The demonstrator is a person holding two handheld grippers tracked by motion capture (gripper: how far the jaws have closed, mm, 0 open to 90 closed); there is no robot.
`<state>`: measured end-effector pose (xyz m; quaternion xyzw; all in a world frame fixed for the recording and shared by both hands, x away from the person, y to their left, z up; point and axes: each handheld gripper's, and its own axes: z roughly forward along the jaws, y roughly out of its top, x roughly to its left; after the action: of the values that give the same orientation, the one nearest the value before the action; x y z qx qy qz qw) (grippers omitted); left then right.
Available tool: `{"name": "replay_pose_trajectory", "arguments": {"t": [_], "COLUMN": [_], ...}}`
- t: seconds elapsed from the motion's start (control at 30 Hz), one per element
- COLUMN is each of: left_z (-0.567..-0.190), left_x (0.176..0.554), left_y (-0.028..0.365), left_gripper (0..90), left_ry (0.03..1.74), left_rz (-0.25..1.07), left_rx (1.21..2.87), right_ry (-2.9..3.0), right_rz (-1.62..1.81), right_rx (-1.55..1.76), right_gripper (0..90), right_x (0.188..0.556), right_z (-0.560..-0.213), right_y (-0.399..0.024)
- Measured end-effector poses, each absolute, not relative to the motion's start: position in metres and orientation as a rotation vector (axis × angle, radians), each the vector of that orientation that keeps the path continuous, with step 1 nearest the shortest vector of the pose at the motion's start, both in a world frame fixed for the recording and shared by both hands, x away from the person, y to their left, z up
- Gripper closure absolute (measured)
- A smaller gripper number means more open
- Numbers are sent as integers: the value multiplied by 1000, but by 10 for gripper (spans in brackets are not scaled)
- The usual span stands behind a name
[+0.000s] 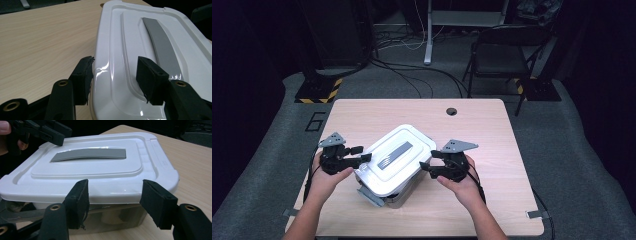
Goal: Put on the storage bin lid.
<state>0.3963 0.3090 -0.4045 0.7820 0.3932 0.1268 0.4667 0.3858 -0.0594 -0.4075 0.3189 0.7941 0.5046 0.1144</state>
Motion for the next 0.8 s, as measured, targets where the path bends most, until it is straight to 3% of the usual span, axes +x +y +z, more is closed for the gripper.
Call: {"name": "replay_pose_trajectory", "arguments": {"t": [0.8], "left_z": [-408], "left_x": [383], "left_y": [306], "left_gripper": [470], "left_ry": [936], "left_rz": [278], "left_rx": [1906], "right_ry": [2294], "right_rz": [1390], "right_rx": [903], "right_gripper": [347], "right_x": [393], "right_z": [-409], "right_y": [-40]}}
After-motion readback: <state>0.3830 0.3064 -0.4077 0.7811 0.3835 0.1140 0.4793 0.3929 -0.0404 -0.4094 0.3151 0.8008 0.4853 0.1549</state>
